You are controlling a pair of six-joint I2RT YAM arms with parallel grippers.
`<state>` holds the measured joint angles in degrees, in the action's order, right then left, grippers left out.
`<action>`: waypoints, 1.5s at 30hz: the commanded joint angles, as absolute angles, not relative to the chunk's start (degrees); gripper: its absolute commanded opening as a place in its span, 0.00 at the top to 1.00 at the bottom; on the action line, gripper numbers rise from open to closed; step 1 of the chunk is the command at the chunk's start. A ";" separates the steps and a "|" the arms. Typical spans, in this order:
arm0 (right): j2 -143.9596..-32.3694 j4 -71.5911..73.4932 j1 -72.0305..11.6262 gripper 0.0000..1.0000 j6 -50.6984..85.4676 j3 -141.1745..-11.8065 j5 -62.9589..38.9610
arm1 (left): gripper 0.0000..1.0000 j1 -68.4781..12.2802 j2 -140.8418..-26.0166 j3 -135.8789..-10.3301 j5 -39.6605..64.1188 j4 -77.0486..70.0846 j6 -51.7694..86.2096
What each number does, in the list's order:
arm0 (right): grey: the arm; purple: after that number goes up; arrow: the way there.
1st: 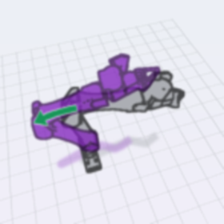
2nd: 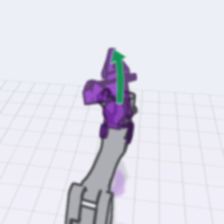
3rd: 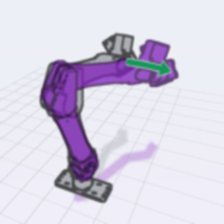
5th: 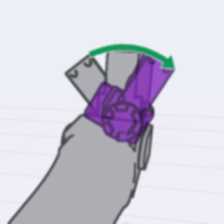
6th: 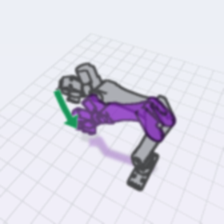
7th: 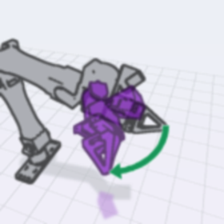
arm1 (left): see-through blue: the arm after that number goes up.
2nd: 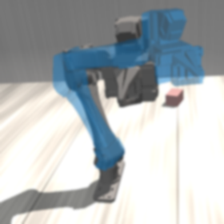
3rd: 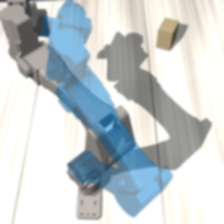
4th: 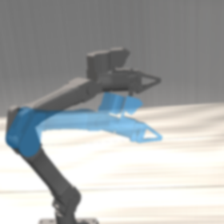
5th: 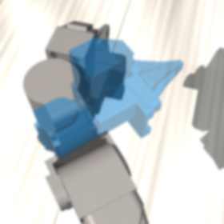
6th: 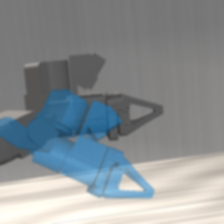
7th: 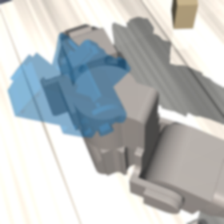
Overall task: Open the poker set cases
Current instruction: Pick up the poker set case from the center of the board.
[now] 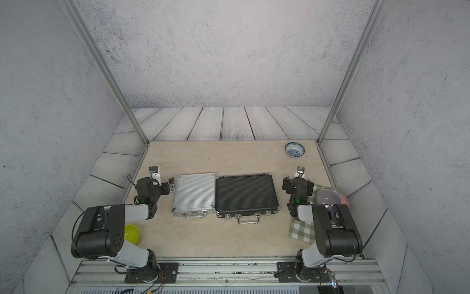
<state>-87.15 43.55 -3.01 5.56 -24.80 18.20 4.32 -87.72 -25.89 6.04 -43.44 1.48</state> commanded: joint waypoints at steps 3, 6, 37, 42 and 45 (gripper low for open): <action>-87.77 43.67 -3.21 0.01 5.98 -25.22 18.89 | 0.00 3.92 -87.70 -26.91 6.79 -43.01 1.05; -87.72 43.64 -3.16 0.01 5.98 -25.22 18.84 | 0.00 4.00 -87.79 -26.89 6.77 -43.06 1.01; -87.63 43.80 -3.16 0.01 5.99 -25.10 18.70 | 0.32 3.71 -85.36 -26.19 6.48 -43.86 1.33; -84.10 40.69 -3.18 0.01 5.10 -25.85 18.09 | 0.32 3.70 -79.10 -30.35 2.45 -31.09 2.56; -76.51 26.42 -3.15 0.03 7.53 -30.11 21.11 | 0.32 3.55 -74.46 -32.26 -0.90 -26.42 4.91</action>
<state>-83.29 36.03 -2.98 5.82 -25.87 18.52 4.01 -77.95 -30.00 2.74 -32.16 2.61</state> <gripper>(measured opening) 0.971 0.677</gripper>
